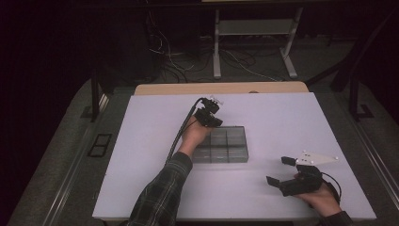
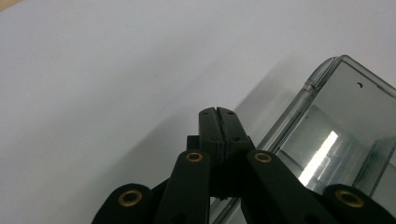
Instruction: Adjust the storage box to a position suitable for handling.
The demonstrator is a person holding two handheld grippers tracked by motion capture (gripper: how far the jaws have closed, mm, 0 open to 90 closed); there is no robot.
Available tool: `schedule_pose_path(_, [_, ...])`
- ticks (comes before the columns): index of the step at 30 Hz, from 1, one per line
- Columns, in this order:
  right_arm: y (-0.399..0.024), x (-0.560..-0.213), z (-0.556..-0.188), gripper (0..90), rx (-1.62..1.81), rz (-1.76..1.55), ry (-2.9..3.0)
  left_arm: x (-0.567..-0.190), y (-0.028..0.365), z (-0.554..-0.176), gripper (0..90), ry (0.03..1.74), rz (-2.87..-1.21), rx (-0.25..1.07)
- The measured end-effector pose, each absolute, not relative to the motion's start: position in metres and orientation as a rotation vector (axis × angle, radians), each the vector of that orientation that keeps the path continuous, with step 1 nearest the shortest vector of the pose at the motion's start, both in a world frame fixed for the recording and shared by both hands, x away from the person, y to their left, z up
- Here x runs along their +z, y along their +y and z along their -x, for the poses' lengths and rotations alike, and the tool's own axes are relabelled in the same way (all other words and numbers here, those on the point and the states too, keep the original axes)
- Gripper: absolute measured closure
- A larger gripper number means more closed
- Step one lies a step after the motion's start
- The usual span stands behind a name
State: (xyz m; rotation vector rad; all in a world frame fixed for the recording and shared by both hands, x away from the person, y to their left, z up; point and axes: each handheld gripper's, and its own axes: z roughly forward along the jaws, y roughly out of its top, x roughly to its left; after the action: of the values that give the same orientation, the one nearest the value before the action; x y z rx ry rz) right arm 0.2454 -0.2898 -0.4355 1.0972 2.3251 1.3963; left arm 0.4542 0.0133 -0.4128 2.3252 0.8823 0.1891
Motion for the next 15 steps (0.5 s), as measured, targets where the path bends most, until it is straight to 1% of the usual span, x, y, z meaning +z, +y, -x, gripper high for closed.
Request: schedule_pose_path(15, [-0.289,-0.436,-0.246,0.6,1.392,-1.099,2.328,-0.412,0.015,-0.437,88.5,0.833,-2.342,0.157])
